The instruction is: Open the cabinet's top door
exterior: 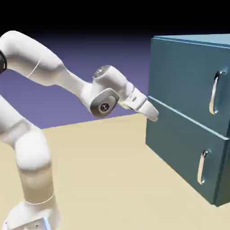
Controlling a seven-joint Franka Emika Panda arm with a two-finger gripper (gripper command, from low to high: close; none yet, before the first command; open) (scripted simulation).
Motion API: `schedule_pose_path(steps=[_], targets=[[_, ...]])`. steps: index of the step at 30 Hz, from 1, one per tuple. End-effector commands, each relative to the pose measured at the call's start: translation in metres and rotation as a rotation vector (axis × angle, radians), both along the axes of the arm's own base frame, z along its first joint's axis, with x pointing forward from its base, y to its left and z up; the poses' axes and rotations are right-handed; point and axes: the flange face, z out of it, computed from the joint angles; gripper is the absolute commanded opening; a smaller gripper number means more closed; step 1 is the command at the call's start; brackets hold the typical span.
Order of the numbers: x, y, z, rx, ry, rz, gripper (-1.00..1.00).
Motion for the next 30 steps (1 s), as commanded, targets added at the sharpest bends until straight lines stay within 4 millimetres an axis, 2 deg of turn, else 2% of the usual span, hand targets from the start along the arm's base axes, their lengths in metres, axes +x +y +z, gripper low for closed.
schedule_pose_path(steps=[1,8,15,23,30], targets=[[0.001,0.003,0.007,-0.036,-0.016,0.040,0.00],[0.002,0.016,0.056,-0.302,-0.132,0.294,0.00],[-0.002,0.019,0.096,-0.585,-0.246,0.501,0.00],[-0.006,0.009,0.130,-0.927,-0.358,0.681,0.00],[-0.005,-0.009,0.147,-1.238,-0.428,0.795,0.00]])
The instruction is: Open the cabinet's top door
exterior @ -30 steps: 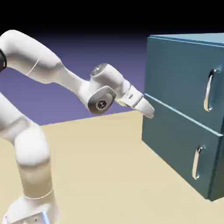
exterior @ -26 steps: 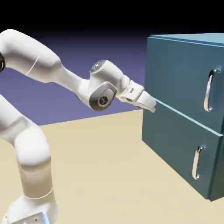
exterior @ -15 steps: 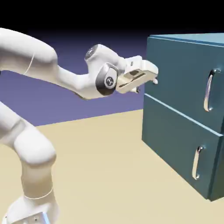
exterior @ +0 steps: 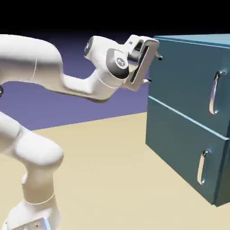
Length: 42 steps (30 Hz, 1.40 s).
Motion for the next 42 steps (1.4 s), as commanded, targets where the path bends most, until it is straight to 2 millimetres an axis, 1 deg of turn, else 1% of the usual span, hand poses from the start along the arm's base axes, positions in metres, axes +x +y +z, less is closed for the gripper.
schedule_pose_path(steps=[1,6,11,16,21,28,35,37,42], targets=[[0.001,-0.003,0.001,-0.042,-0.017,0.013,0.00],[0.006,-0.022,0.004,-0.253,-0.097,0.065,0.00],[0.016,-0.042,0.001,-0.467,-0.167,0.102,0.00],[0.030,-0.064,-0.010,-0.682,-0.226,0.128,0.00],[0.048,-0.086,-0.027,-0.902,-0.271,0.147,0.00],[0.078,-0.116,-0.063,-1.215,-0.313,0.173,0.00],[0.113,-0.141,-0.112,-1.539,-0.335,0.209,0.00],[0.115,-0.142,-0.115,-1.558,-0.336,0.212,0.00],[0.165,-0.140,-0.115,-1.558,-0.336,0.212,0.00]])
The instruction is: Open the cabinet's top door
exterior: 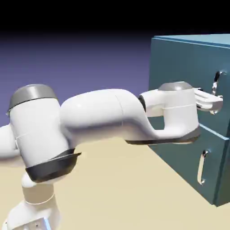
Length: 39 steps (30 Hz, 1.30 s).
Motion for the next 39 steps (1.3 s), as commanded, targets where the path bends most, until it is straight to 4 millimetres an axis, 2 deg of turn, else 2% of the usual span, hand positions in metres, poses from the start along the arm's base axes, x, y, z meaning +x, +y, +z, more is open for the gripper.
schedule_pose_path(steps=[1,2,3,9,15,25,33,39], targets=[[0.000,0.000,0.000,0.000,0.000,0.000,0.00],[0.000,0.000,0.000,0.000,0.000,0.000,-1.00],[0.000,0.000,0.000,0.000,0.000,0.000,-1.00],[-0.044,0.013,0.000,0.000,0.001,-0.087,-1.00],[-0.077,0.026,0.000,0.000,0.000,-0.152,-1.00],[-0.112,0.042,0.000,0.001,0.001,-0.223,-1.00],[-0.128,0.050,0.000,-0.001,0.000,-0.257,-1.00],[-0.171,0.076,0.000,0.000,0.000,-0.350,-1.00]])
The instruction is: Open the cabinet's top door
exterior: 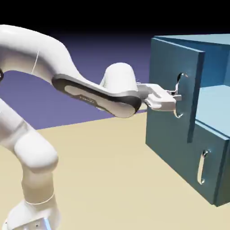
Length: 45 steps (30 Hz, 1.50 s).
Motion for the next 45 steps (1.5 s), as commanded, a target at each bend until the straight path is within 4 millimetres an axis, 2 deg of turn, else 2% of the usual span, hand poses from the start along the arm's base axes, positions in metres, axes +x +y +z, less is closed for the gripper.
schedule_pose_path(steps=[1,7,13,31,38,45], targets=[[-0.007,0.005,0.000,0.001,0.001,-0.016,-1.00],[-0.047,0.036,0.000,0.001,0.001,-0.109,-1.00],[-0.078,0.064,0.000,0.001,0.001,-0.189,-1.00],[-0.148,0.150,0.000,0.001,0.001,-0.395,-1.00],[-0.178,0.200,0.000,0.001,0.001,-0.504,-1.00],[-0.206,0.266,0.000,0.001,0.000,-0.638,-1.00]])
